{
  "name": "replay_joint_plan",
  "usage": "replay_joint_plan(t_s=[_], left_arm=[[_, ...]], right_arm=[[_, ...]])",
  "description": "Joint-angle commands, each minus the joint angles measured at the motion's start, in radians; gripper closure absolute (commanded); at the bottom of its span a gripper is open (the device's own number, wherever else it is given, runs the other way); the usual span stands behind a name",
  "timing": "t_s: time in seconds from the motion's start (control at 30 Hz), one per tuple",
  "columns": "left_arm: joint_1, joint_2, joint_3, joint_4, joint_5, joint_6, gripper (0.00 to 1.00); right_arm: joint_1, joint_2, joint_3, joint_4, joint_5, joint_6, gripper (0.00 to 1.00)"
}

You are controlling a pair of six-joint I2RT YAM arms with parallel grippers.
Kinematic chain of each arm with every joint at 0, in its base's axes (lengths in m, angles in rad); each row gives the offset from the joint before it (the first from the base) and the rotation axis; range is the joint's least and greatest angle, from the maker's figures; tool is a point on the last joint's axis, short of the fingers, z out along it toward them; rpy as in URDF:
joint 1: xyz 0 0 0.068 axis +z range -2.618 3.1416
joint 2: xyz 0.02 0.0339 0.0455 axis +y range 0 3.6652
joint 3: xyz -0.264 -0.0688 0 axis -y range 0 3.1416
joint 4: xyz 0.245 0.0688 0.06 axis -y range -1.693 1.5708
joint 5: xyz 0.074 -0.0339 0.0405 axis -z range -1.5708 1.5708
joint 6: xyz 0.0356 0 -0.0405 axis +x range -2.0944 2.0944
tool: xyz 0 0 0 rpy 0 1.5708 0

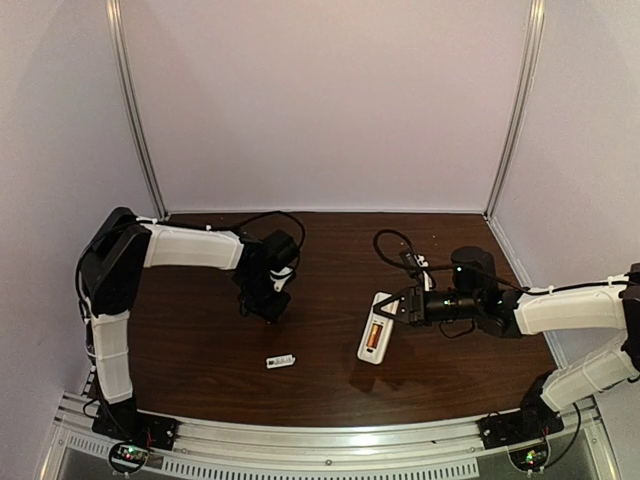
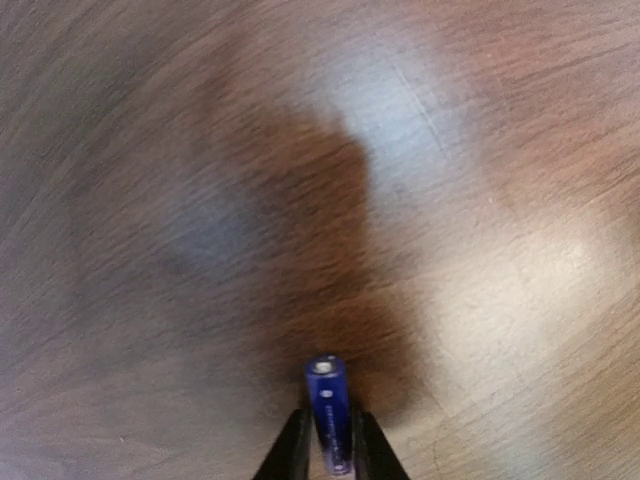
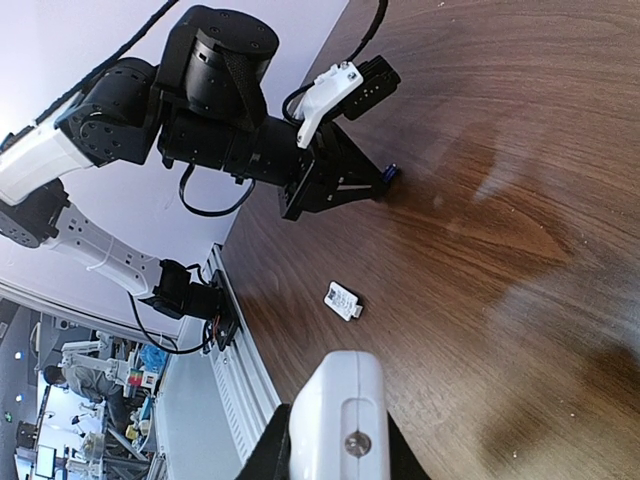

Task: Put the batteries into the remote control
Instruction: Pick up the battery from the center of the board, then place the battery in the battery compartment.

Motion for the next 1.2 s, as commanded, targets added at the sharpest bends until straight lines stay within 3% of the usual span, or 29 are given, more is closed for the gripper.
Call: replay_joint_plan(t_s=[0.0, 0.1, 0.2, 0.43, 0.57, 0.67, 0.83, 1.17], left_arm=[[0.004, 0.032, 0.017, -0.005, -0.028, 0.021, 0.86], [0.004, 0.021, 0.020, -0.009, -0.045, 0.021, 1.00], [0.002, -0.072, -0.004, 0.040, -0.025, 0.002, 1.00], [-0.075, -0.533, -0.276, 0.512, 0.166, -0.001, 1.00], [-0.170, -0.658, -0.388, 0.720, 0.185, -0.022, 1.00], [-0.277, -0.666, -0.410, 0.820, 0.162, -0.004, 1.00], [-0.414, -0.575, -0.341, 0.846, 0.106, 0.039, 1.00], [-0.469, -0.462, -0.286, 0.839, 0.002, 0.026, 1.00]], right_arm=[[-0.005, -0.024, -0.017, 0.025, 0.004, -0.014, 1.00], [-0.005, -0.024, -0.021, 0.049, 0.006, -0.001, 1.00], [-0.005, -0.028, -0.033, 0.100, 0.012, 0.025, 1.00], [0.003, -0.002, -0.068, 0.280, 0.018, 0.118, 1.00], [0.026, 0.015, -0.067, 0.356, 0.040, 0.162, 1.00], [0.045, 0.044, -0.065, 0.432, 0.045, 0.202, 1.00], [0.074, 0.084, -0.060, 0.562, 0.026, 0.242, 1.00], [0.084, 0.052, -0.062, 0.536, 0.059, 0.262, 1.00]])
